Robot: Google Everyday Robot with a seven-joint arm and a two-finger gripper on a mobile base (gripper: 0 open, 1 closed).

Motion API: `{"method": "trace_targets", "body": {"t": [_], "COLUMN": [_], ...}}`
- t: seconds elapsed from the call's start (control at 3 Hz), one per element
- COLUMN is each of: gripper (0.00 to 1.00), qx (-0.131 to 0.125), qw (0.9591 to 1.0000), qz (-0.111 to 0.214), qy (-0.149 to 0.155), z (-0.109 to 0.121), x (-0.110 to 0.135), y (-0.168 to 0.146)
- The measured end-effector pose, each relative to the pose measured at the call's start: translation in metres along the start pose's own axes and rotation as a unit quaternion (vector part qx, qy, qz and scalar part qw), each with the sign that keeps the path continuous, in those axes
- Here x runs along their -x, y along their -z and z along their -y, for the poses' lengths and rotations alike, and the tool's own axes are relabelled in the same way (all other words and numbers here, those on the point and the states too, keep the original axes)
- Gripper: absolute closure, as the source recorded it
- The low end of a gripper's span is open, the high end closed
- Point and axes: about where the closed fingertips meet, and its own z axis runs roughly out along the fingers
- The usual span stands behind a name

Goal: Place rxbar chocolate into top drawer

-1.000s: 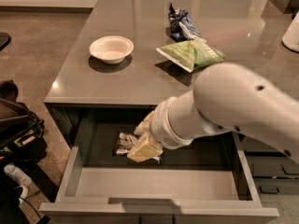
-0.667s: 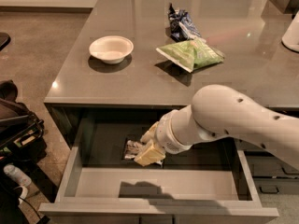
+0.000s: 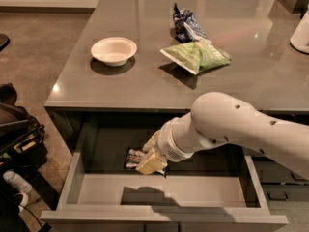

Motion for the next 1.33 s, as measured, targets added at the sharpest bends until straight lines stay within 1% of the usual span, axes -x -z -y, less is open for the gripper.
{"method": "trace_targets", "body": {"t": [0.33, 0.67, 1.0, 1.33], "gripper": [1.0, 1.0, 0.82, 0.59], "qx": [0.013, 0.044, 0.054, 0.054], "qw": [0.9998, 0.9979, 0.9971, 0.9971], "qz": [-0.003, 0.014, 0.015, 0.015], "qy": [-0.016, -0.044, -0.052, -0.052], "z": [-0.004, -0.01, -0.012, -0.012], "x": [-0.014, -0.034, -0.04, -0.04], "y": [-0.031, -0.075, -0.084, -0.084]}}
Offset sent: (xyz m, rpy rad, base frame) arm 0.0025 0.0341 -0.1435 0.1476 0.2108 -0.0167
